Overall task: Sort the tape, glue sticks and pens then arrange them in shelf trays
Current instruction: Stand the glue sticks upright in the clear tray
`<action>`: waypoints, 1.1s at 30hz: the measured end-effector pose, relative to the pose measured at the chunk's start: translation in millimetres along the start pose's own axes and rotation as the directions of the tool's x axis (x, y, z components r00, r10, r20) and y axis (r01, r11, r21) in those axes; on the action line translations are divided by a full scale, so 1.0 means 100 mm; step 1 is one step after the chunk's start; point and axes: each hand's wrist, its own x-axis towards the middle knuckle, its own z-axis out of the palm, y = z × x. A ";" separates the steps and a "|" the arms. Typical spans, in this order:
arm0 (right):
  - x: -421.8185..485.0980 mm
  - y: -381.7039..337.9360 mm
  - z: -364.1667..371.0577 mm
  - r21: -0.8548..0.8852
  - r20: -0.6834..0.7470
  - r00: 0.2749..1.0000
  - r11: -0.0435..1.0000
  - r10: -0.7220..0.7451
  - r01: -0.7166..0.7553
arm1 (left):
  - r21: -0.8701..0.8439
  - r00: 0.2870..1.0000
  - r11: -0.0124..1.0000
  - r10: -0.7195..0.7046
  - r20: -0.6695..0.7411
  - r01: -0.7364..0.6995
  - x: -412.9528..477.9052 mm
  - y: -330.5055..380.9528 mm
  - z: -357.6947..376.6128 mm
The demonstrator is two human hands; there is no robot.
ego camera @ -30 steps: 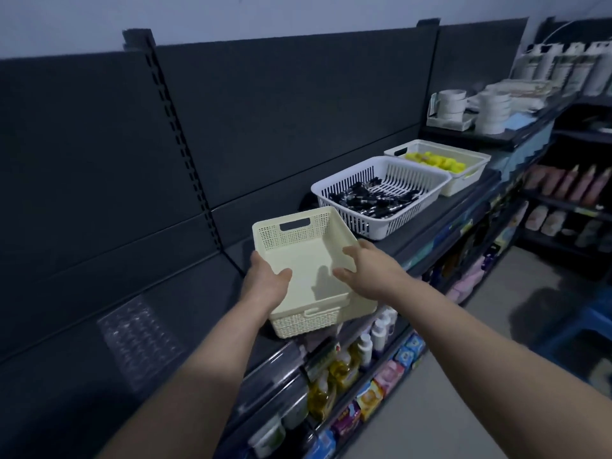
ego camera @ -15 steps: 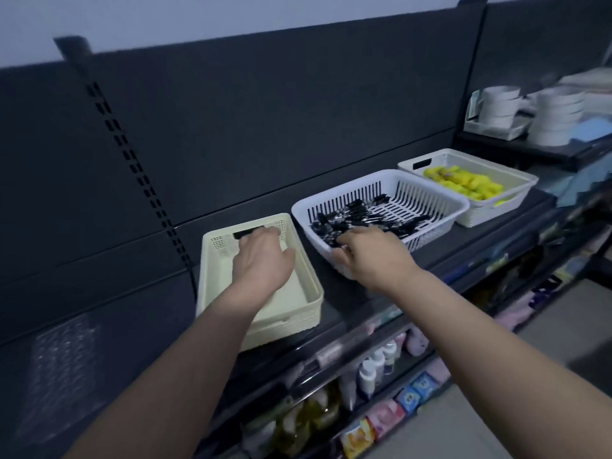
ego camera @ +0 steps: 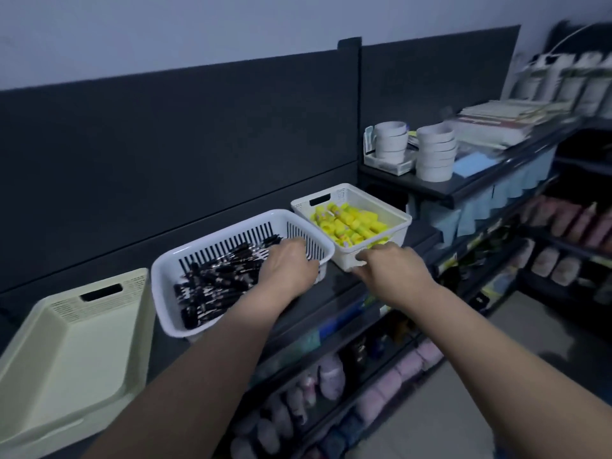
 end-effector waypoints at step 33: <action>2.11 2.07 0.83 0.315 0.221 0.934 0.927 -0.281 0.204 | -0.045 0.908 0.910 -0.414 -0.062 0.412 1.95 1.08 0.94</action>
